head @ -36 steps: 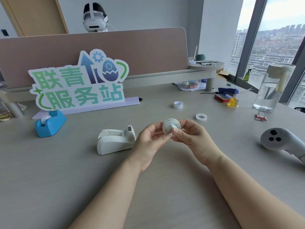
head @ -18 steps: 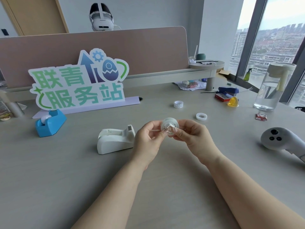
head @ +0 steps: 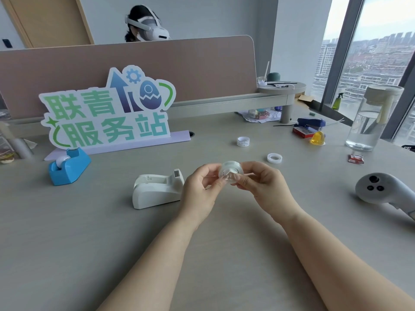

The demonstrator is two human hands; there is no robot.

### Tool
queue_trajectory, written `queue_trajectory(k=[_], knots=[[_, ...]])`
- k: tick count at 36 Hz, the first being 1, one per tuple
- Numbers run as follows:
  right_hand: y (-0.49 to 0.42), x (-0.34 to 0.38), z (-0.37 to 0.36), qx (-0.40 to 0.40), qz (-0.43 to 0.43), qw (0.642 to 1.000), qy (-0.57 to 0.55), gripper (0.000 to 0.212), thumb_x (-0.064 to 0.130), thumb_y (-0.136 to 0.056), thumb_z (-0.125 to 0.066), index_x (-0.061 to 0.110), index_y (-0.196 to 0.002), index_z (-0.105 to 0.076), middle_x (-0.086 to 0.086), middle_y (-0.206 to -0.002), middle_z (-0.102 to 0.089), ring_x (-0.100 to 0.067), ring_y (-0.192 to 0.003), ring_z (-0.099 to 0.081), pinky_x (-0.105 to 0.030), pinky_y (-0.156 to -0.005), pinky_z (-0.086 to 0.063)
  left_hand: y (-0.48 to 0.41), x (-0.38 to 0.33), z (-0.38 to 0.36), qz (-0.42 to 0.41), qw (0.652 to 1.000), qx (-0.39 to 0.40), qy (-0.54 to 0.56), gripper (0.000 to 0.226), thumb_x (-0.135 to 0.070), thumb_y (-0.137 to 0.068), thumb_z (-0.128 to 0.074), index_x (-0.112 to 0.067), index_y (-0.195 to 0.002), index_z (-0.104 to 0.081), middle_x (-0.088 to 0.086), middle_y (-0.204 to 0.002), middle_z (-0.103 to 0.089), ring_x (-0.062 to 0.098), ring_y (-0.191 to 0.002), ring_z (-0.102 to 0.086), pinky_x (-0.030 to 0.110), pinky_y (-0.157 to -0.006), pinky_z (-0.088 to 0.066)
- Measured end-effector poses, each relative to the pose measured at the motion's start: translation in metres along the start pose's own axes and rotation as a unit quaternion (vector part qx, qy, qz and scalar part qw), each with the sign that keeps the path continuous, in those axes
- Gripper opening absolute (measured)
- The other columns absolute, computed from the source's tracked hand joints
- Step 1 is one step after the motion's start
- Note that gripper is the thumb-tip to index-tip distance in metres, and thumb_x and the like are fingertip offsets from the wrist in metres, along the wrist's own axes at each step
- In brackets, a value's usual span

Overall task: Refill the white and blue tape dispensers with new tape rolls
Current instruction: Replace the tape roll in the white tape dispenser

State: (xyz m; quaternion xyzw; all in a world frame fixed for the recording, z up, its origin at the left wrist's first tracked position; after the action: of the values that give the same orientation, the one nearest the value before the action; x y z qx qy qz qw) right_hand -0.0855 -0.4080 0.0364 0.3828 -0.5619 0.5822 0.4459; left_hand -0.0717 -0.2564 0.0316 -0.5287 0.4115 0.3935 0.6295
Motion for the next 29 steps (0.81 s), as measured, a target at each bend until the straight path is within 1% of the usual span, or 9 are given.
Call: queue_trajectory(k=[2,4,7,9,15,18,23,26,29], knots=[[0.0005,0.0013,0.0008,-0.008,0.016,1.000,0.019,0.013,0.014,-0.081,-0.072,0.015,-0.094,-0.070,0.000,-0.083,-0.074,-0.011,-0.078,-0.070,-0.019,-0.076,-0.053,0.0011,-0.0007,0.0015,-0.018,0.999,0.013,-0.027,0.023,-0.017,-0.085,-0.065,-0.019,-0.108,-0.061,-0.005,-0.106,-0.069,0.005,-0.097,-0.065,0.016,-0.083,-0.049],[0.0009,0.0017,0.0019,-0.019,0.035,0.998,0.057,0.015,0.015,-0.081,-0.072,0.021,-0.094,-0.070,-0.002,-0.088,-0.074,-0.012,-0.081,-0.069,-0.019,-0.076,-0.053,0.0022,-0.0008,0.0030,-0.046,0.997,0.018,-0.056,0.029,-0.013,-0.086,-0.065,-0.022,-0.113,-0.060,-0.004,-0.113,-0.066,0.002,-0.100,-0.063,0.014,-0.084,-0.048],[0.0013,0.0005,0.0025,-0.022,0.054,0.993,0.099,0.022,0.014,-0.080,-0.073,0.030,-0.094,-0.069,-0.002,-0.094,-0.071,-0.016,-0.084,-0.067,-0.023,-0.077,-0.054,0.0032,-0.0014,0.0048,-0.090,0.991,0.004,-0.103,0.026,-0.012,-0.085,-0.065,-0.023,-0.108,-0.063,-0.001,-0.111,-0.066,0.001,-0.099,-0.063,0.014,-0.084,-0.048],[0.0020,0.0006,0.0017,-0.019,0.061,0.992,0.113,0.025,0.014,-0.079,-0.073,0.033,-0.095,-0.068,-0.001,-0.095,-0.070,-0.016,-0.084,-0.066,-0.022,-0.076,-0.054,0.0032,-0.0021,0.0058,-0.101,0.988,-0.014,-0.115,0.020,-0.012,-0.085,-0.065,-0.024,-0.101,-0.065,-0.001,-0.105,-0.068,-0.001,-0.095,-0.063,0.013,-0.082,-0.047],[0.0032,0.0049,0.0014,-0.030,0.076,0.991,0.104,0.022,0.017,-0.079,-0.073,0.024,-0.100,-0.069,0.007,-0.096,-0.067,-0.005,-0.081,-0.063,-0.017,-0.074,-0.051,0.0033,-0.0025,0.0077,-0.118,0.981,-0.039,-0.147,0.025,-0.011,-0.085,-0.066,-0.036,-0.090,-0.062,-0.005,-0.097,-0.068,-0.001,-0.091,-0.064,0.016,-0.081,-0.049],[0.0048,0.0070,0.0010,-0.037,0.091,0.990,0.104,0.018,0.017,-0.078,-0.073,0.022,-0.096,-0.071,0.005,-0.096,-0.066,-0.007,-0.081,-0.063,-0.016,-0.071,-0.050,0.0040,-0.0021,0.0071,-0.135,0.975,-0.046,-0.168,0.019,-0.010,-0.084,-0.066,-0.026,-0.093,-0.066,-0.008,-0.095,-0.067,0.004,-0.092,-0.064,0.020,-0.082,-0.051],[0.0033,0.0050,-0.0009,-0.047,0.077,0.991,0.099,0.008,0.018,-0.078,-0.074,0.023,-0.083,-0.071,0.004,-0.089,-0.068,-0.015,-0.081,-0.065,-0.031,-0.074,-0.054,0.0040,-0.0032,0.0060,-0.179,0.959,-0.054,-0.212,0.017,-0.007,-0.082,-0.067,-0.014,-0.098,-0.068,-0.007,-0.096,-0.066,0.005,-0.094,-0.062,0.020,-0.082,-0.050],[0.0028,0.0052,0.0002,-0.050,0.070,0.993,0.086,0.005,0.015,-0.080,-0.072,0.019,-0.082,-0.072,0.000,-0.087,-0.070,-0.012,-0.080,-0.066,-0.024,-0.073,-0.053,0.0045,-0.0051,0.0051,-0.195,0.954,-0.054,-0.223,0.018,-0.005,-0.082,-0.066,-0.012,-0.098,-0.068,-0.008,-0.096,-0.065,0.003,-0.094,-0.060,0.011,-0.082,-0.046],[0.0029,0.0053,0.0006,-0.047,0.062,0.994,0.083,0.009,0.011,-0.084,-0.068,0.018,-0.084,-0.073,0.002,-0.087,-0.071,-0.001,-0.076,-0.064,-0.015,-0.072,-0.049,0.0048,-0.0052,0.0057,-0.198,0.952,-0.056,-0.227,0.018,-0.004,-0.082,-0.066,-0.012,-0.097,-0.068,-0.007,-0.096,-0.065,0.003,-0.094,-0.060,0.007,-0.082,-0.042]])
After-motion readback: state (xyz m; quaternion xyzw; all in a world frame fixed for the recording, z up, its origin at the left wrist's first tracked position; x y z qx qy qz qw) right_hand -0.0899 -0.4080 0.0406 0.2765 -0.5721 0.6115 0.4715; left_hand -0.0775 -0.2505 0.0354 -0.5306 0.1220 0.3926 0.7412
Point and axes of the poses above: each hand's wrist, its own y-axis away from the middle knuckle, its own z-axis out of the back of the hand, x = y × z, the point moved 2 cm from there along -y, towards the middle knuckle
